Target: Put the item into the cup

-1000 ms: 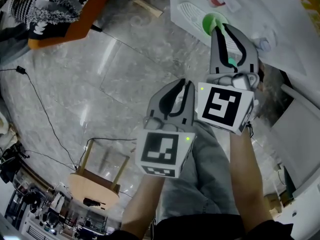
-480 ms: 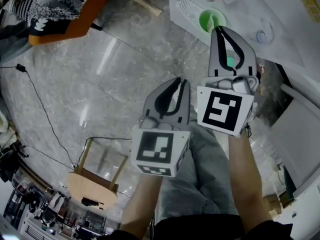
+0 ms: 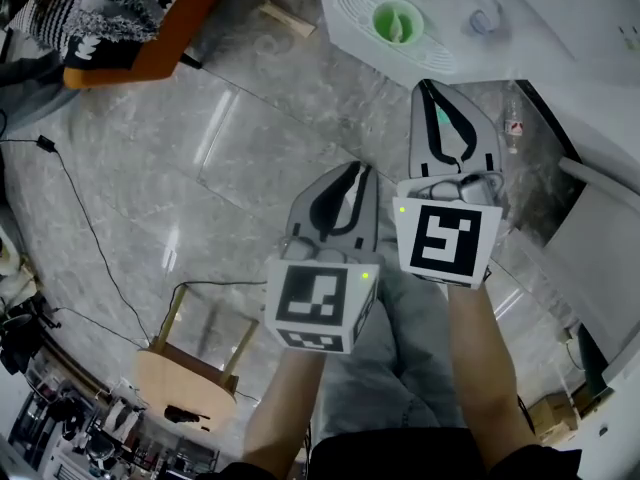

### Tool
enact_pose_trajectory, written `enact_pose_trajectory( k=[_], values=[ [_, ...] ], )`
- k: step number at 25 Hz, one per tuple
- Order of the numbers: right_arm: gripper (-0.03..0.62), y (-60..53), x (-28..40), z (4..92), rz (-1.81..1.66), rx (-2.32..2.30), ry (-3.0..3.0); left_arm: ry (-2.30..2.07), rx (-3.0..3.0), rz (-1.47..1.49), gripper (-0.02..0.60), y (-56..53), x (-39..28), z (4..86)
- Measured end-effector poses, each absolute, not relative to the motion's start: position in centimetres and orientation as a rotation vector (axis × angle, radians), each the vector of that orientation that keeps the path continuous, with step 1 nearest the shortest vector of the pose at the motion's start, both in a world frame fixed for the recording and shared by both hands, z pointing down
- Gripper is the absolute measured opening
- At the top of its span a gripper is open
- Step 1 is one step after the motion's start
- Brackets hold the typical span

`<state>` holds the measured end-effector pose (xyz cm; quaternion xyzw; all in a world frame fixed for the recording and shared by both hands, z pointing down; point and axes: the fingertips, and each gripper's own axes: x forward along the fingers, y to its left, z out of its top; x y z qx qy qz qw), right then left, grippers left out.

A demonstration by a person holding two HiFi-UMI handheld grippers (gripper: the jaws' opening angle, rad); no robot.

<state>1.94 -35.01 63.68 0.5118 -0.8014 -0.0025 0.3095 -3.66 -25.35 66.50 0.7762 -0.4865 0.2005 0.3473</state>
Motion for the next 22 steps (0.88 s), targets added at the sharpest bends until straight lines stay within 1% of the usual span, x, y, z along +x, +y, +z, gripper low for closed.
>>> enact_pose_trajectory(
  k=[7, 13, 17, 22],
  values=[
    [0.012, -27.7, 1.6, 61.2, 0.1, 1.421, -2.163, -1.248, 1.998, 0.487, 0.048, -19.5, -3.7, 65.3],
    [0.012, -19.5, 0.8, 56.9, 0.182, 1.427, -2.255, -1.313, 1.971, 0.504, 0.048, -11.5, -6.5, 61.3],
    [0.012, -15.0, 1.3, 50.9, 0.234, 1.418, -2.287, -1.385, 1.922, 0.448, 0.048, -7.4, -7.4, 54.2],
    [0.012, -11.8, 1.0, 38.2, 0.126, 1.4, -2.406, -1.47, 1.993, 0.283, 0.048, -5.5, -6.7, 41.4]
  ],
)
